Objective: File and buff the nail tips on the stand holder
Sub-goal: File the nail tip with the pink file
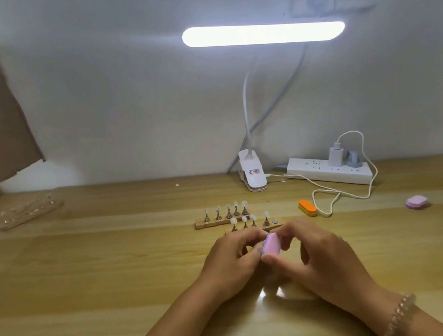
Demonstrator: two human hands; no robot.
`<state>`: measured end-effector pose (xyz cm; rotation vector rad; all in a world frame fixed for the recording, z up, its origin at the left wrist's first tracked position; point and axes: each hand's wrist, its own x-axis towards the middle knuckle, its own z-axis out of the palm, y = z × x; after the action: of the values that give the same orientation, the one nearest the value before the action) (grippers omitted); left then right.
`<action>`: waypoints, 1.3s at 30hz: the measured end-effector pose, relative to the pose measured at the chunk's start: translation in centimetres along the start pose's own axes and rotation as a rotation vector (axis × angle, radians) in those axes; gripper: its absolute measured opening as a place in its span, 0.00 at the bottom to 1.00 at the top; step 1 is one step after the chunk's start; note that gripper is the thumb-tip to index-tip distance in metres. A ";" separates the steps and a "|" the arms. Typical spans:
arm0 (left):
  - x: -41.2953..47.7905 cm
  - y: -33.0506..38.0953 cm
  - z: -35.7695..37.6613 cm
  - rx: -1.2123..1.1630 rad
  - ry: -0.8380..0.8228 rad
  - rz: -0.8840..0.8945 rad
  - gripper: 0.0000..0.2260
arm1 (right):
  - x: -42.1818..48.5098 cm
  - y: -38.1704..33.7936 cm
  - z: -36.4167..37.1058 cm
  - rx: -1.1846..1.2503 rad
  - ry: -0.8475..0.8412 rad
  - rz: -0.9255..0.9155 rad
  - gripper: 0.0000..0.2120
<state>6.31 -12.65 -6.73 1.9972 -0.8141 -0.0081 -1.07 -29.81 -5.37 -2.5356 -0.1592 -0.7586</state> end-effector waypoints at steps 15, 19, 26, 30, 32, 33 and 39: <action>0.2 -0.2 0.0 -0.023 0.014 0.003 0.06 | 0.3 0.7 0.2 0.054 0.015 0.056 0.21; -0.2 -0.2 0.1 0.078 -0.011 0.006 0.05 | 0.4 0.9 0.2 0.005 0.095 0.005 0.12; -0.1 -0.2 0.2 0.086 -0.025 0.028 0.05 | 0.9 1.2 0.0 0.317 -0.046 0.097 0.03; -0.1 -0.2 0.1 0.045 -0.024 0.023 0.06 | 0.8 1.1 -0.2 0.351 -0.055 0.112 0.12; -0.1 -0.1 0.1 0.021 -0.022 0.006 0.07 | 0.5 0.8 -0.3 0.312 -0.045 0.089 0.13; -0.1 -0.1 0.1 0.016 -0.022 0.000 0.07 | 0.3 0.6 -0.3 0.256 -0.060 0.065 0.13; -0.1 0.0 -0.1 0.004 -0.002 0.013 0.06 | 0.3 0.7 0.0 0.086 0.037 0.052 0.22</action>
<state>6.27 -12.57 -6.71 1.9961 -0.8290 -0.0006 -0.65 -30.41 -5.49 -2.4328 -0.1103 -0.7618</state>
